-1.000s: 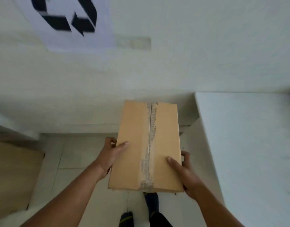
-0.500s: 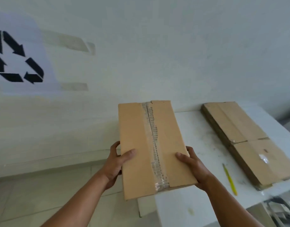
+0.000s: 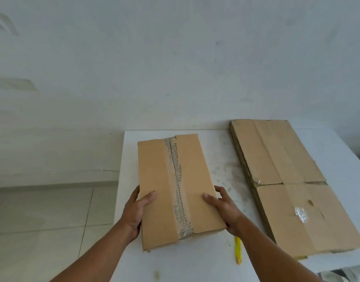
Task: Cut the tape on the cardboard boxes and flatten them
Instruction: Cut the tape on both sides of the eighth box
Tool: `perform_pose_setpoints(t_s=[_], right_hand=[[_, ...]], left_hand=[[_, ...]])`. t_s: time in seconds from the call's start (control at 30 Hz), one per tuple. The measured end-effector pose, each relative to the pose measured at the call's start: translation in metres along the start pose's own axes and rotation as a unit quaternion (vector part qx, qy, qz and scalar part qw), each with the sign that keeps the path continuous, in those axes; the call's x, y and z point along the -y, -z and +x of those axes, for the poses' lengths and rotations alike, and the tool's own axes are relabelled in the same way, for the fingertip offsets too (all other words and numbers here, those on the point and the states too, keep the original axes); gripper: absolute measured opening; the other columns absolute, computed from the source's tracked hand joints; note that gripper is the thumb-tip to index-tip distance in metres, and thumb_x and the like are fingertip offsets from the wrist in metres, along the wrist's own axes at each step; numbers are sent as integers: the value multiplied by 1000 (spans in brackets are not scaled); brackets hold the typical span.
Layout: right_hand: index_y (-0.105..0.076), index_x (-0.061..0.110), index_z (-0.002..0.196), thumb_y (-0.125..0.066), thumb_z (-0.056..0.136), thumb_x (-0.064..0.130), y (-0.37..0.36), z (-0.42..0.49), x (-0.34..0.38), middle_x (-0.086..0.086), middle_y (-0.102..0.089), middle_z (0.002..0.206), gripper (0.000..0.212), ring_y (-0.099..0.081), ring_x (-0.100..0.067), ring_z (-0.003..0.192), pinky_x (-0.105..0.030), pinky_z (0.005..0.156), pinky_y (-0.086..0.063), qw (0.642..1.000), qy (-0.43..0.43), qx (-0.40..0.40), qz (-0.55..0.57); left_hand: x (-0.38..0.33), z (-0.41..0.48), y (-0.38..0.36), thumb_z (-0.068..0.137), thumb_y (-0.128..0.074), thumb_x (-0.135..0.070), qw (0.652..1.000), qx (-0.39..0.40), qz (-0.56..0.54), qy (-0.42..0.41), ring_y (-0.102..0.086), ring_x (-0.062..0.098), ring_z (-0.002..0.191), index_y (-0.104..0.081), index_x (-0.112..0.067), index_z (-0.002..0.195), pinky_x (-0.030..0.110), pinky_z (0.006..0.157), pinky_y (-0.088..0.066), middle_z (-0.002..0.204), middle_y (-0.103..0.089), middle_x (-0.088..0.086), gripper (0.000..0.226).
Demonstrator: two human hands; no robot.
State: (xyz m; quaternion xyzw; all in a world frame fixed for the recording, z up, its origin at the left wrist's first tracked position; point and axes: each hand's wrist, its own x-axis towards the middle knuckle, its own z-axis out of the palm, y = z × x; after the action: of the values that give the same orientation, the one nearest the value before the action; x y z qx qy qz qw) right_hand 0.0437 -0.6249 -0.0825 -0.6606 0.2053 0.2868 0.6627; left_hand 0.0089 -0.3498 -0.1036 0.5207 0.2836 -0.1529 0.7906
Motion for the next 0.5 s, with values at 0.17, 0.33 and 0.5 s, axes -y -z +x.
perform_pose_setpoints(t_s=[0.17, 0.33, 0.5], right_hand=[[-57, 30, 129, -69, 87, 53, 29, 19, -1, -1, -68, 120, 49, -68, -19, 108, -44, 96, -55, 996, -6, 17, -88], [-62, 21, 93, -54, 96, 31, 69, 12, -9, -1, -67, 89, 13, -64, -16, 81, -37, 78, -57, 930, 9, -176, -323], [-53, 18, 88, -58, 89, 38, 92, -5, -36, 4, -56, 79, 21, -56, -11, 67, -23, 50, -42, 847, -91, -162, -497]], left_hand=[[13, 5, -20, 76, -81, -35, 997, -67, 28, -18, -72, 30, 103, -57, -31, 136, 54, 88, -58, 114, -75, 3, 64], [19, 11, -39, 91, -72, -33, 989, -119, 66, -51, -70, 26, 102, -57, -34, 133, 50, 87, -58, 116, -72, 1, 44], [24, 13, -58, 100, -60, -35, 973, -147, 150, -91, -61, 22, 111, -47, -31, 141, 38, 91, -48, 123, -63, -4, 44]])
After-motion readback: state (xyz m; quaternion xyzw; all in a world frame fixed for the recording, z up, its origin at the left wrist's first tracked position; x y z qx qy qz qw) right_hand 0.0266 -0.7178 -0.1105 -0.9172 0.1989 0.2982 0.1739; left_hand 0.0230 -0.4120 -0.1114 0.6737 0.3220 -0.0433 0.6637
